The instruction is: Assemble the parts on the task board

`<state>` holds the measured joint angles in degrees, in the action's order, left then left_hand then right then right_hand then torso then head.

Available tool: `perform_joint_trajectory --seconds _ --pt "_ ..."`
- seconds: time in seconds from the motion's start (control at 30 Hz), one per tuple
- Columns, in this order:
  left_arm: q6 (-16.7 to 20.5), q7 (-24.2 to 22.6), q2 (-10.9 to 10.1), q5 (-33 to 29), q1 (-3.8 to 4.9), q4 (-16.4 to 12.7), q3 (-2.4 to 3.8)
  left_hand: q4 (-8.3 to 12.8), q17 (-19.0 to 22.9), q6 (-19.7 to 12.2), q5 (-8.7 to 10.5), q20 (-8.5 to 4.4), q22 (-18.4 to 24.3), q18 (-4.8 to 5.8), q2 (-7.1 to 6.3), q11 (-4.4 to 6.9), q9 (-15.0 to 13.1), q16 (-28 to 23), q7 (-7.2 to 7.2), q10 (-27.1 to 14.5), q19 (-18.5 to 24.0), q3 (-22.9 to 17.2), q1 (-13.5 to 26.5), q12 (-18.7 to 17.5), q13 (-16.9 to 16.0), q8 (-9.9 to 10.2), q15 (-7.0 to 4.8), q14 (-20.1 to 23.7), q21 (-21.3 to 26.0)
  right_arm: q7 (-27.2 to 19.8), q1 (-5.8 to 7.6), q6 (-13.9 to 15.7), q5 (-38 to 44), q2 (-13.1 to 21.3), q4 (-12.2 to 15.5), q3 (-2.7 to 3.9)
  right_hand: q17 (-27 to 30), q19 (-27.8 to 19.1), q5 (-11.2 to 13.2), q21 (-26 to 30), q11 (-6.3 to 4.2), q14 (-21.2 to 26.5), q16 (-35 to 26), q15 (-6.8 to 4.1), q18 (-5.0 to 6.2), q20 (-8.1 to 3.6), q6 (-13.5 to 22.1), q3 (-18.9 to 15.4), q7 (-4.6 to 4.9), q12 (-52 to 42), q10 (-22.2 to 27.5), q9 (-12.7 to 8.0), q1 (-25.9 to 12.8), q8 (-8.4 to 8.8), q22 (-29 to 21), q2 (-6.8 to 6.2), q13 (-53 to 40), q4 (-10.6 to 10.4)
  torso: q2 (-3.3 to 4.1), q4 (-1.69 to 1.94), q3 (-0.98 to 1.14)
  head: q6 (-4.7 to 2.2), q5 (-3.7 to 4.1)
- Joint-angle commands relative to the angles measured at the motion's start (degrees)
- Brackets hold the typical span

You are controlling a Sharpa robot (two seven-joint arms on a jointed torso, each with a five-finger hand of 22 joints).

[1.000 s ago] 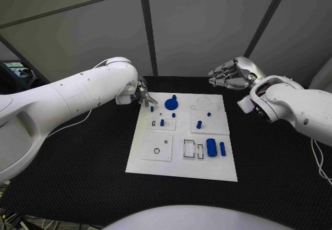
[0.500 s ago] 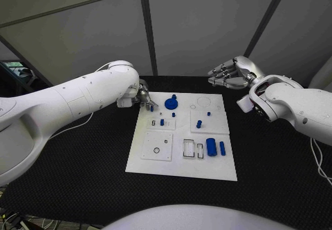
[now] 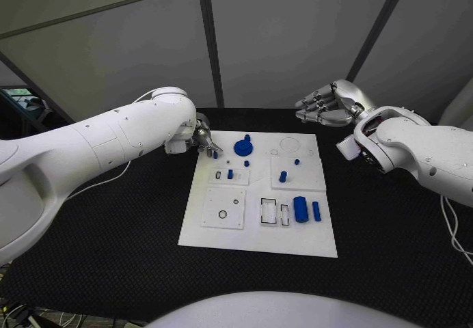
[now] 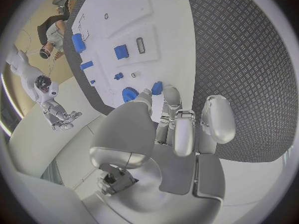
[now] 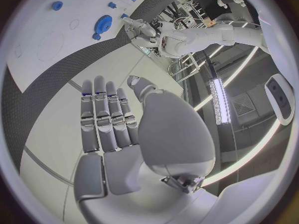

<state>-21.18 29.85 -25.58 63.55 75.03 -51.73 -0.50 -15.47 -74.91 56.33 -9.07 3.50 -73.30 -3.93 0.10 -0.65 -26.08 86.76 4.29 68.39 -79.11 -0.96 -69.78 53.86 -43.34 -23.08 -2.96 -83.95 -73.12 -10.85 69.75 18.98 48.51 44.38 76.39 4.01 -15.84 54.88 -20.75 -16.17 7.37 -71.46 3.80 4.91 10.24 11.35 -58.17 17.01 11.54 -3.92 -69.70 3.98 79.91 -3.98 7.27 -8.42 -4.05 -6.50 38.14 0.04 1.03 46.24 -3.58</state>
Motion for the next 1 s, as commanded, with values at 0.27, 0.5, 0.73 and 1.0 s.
perform_joint_trajectory --seconds 0.27,0.5,0.73,1.0 --pt "3.1 -0.8 -0.2 -1.4 0.09 -0.4 0.02 0.9 -10.7 0.5 0.06 -0.32 -0.3 -0.67 0.96 0.67 -0.4 0.2 -0.22 -0.1 -0.2 -1.8 -3.0 0.1 0.3 -1.0 -0.34 -4.7 0.2 0.1 0.09 -0.7 0.1 -0.2 -0.2 0.04 0.1 0.1 -0.2 0.3 0.11 0.2 -0.1 -0.06 0.28 0.42 0.4 0.4 -0.05 0.1 0.3 0.0 0.0 0.13 -0.1 0.29 0.1 0.0 -0.04 -0.05 0.03 0.11 0.01" --pt "2.9 -1.1 -0.3 -2.2 0.1 -0.6 0.02 1.6 -10.8 0.4 0.11 -0.44 -0.3 -0.66 1.1 0.84 -0.7 0.2 -0.4 -0.2 -0.2 -2.7 -4.5 -0.1 0.7 -1.5 -0.47 -4.7 0.2 0.2 0.09 -0.9 0.1 -0.3 -0.3 0.04 0.1 0.1 -0.2 0.3 0.11 0.2 -0.1 -0.06 0.28 0.42 0.4 0.4 -0.05 0.1 0.3 0.0 0.0 0.13 -0.1 0.29 0.1 0.0 -0.02 0.0 0.02 0.1 -0.01" --pt "2.0 -0.9 -0.5 -3.9 0.1 -0.7 0.02 3.0 -11.1 0.4 0.28 -0.67 -0.6 -0.62 1.82 1.17 -1.2 0.4 -0.79 0.0 -0.4 -4.7 -7.2 -0.2 0.9 -2.3 -0.72 -4.8 0.1 0.4 0.09 -1.3 0.1 -0.3 -0.3 0.04 0.1 0.1 -0.2 0.3 0.11 0.2 -0.1 -0.06 0.28 0.42 0.4 0.5 -0.04 0.1 0.3 0.0 0.0 0.12 -0.2 0.34 0.1 0.0 0.0 -0.04 0.02 0.22 0.04" --pt "1.3 -0.2 -0.6 -4.4 0.1 -0.7 0.02 1.3 -11.0 0.3 0.63 -0.69 -0.8 -0.58 0.48 1.03 -1.5 0.4 -0.59 0.3 -0.4 -3.9 -4.8 -0.1 1.1 -2.9 -0.66 -4.8 0.2 0.5 0.1 -1.4 0.1 -0.3 -0.4 0.04 0.2 0.1 -0.2 0.4 0.14 0.2 -0.1 -0.04 0.28 0.44 0.4 0.4 -0.02 0.1 0.4 0.0 -0.1 0.13 -0.2 0.28 0.1 0.0 -0.02 -0.02 0.01 0.16 -0.09"
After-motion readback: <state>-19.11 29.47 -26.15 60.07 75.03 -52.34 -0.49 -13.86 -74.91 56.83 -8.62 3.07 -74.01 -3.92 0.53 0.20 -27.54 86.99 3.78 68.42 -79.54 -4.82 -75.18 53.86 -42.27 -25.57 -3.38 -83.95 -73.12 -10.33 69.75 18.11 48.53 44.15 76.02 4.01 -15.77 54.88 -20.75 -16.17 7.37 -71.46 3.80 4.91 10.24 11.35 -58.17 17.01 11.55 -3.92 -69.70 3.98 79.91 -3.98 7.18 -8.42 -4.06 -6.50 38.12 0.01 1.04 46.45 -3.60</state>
